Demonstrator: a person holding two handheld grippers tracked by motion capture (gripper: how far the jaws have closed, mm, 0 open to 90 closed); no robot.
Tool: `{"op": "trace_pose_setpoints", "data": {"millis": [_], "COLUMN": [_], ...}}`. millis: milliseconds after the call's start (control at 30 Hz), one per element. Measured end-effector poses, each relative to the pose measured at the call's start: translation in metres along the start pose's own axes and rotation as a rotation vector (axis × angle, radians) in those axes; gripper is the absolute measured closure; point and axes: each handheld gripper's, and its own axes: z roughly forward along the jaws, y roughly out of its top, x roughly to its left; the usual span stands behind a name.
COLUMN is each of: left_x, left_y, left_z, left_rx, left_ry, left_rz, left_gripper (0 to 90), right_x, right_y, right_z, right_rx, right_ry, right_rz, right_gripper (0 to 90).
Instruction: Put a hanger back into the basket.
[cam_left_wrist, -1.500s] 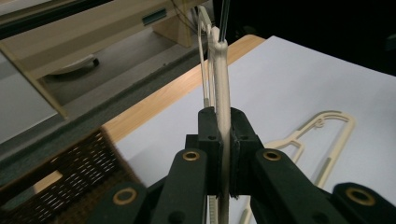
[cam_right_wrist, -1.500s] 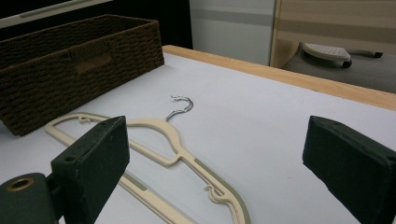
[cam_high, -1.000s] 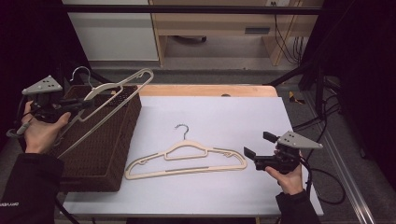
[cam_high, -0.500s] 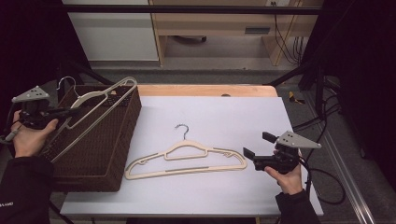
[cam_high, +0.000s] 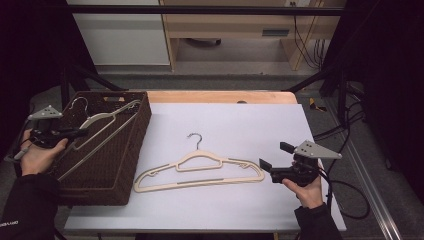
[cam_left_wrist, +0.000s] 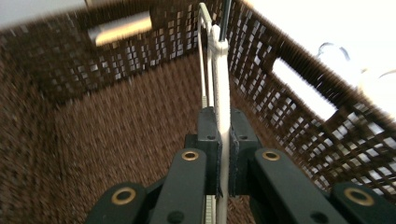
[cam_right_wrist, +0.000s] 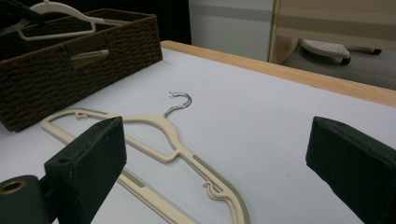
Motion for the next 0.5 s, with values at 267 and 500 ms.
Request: {"op": "trace_pose_setpoints", "data": {"millis": [267,500], "left_x": [0.009,0.018], "left_y": [-0.02,-0.03], "left_z": [0.014,0.017], "left_rx": [0.037,0.11], "left_ry": [0.003,0.077], "left_rz": [-0.068,-0.14], "left_gripper": [85.4,80.3], "right_x": [0.001,0.001], "right_y": [0.0,-0.001], "right_z": [0.002,0.003], "right_rx": [0.008,0.008], "right_ry": [0.001,0.003], "right_rz": [-0.002,-0.011], "right_gripper": [5.4,5.4]}}
